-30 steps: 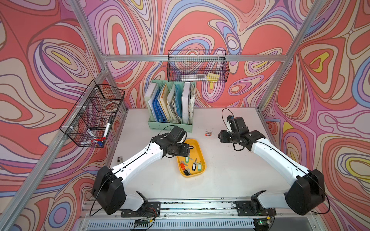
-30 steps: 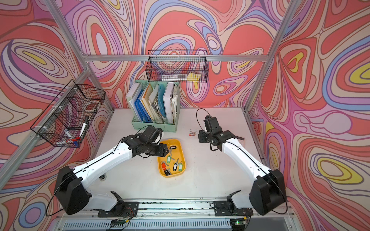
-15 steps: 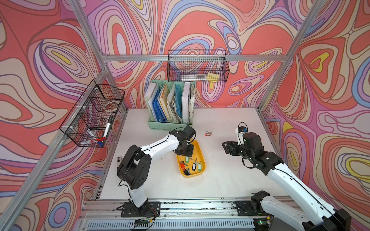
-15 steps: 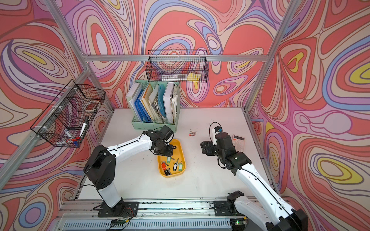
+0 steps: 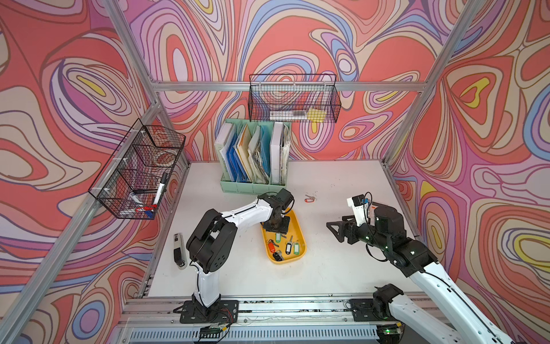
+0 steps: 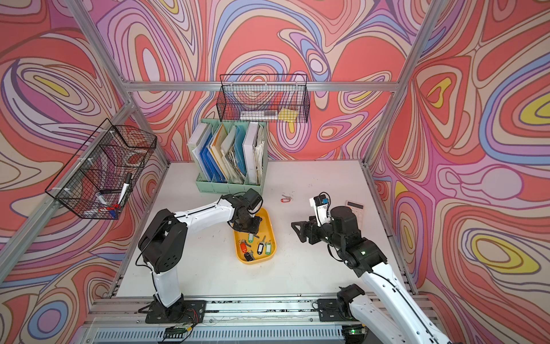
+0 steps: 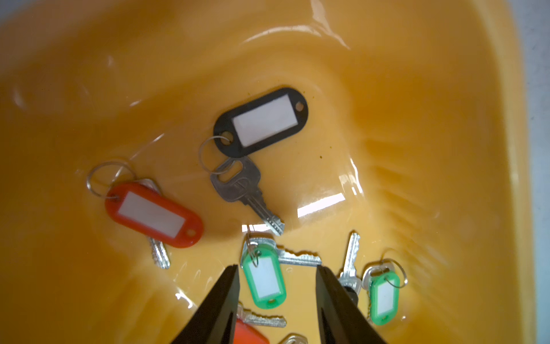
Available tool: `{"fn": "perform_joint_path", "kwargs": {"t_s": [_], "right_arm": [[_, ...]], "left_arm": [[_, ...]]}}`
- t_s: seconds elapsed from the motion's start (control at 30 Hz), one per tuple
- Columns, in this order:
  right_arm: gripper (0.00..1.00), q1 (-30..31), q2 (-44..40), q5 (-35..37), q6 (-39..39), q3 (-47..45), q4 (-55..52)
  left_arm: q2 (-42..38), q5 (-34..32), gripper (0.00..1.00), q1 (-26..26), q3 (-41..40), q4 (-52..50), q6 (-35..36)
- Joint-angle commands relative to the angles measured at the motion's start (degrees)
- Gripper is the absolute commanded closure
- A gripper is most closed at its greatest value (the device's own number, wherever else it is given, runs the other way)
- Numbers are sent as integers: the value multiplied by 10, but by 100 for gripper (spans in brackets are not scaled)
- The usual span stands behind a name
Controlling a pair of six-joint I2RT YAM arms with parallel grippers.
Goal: Take the keys out of the storage box
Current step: Pick up the key from the storage box.
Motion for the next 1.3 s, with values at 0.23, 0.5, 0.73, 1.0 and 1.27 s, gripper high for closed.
{"fn": "perform_joint_path", "kwargs": {"t_s": [0.23, 0.5, 0.73, 1.0, 1.27], "right_arm": [[15, 1, 29, -35, -34, 2, 4], [15, 1, 38, -39, -34, -2, 21], [15, 1, 40, -38, -39, -3, 28], [15, 1, 47, -35, -46, 2, 37], [15, 1, 36, -43, -46, 10, 37]], "left_arm": [[40, -35, 60, -1, 30, 2, 10], [45, -46, 74, -1, 31, 1, 13], [35, -50, 92, -1, 23, 1, 13], [-17, -51, 100, -1, 10, -13, 20], [-116, -38, 100, -13, 8, -33, 28]]}}
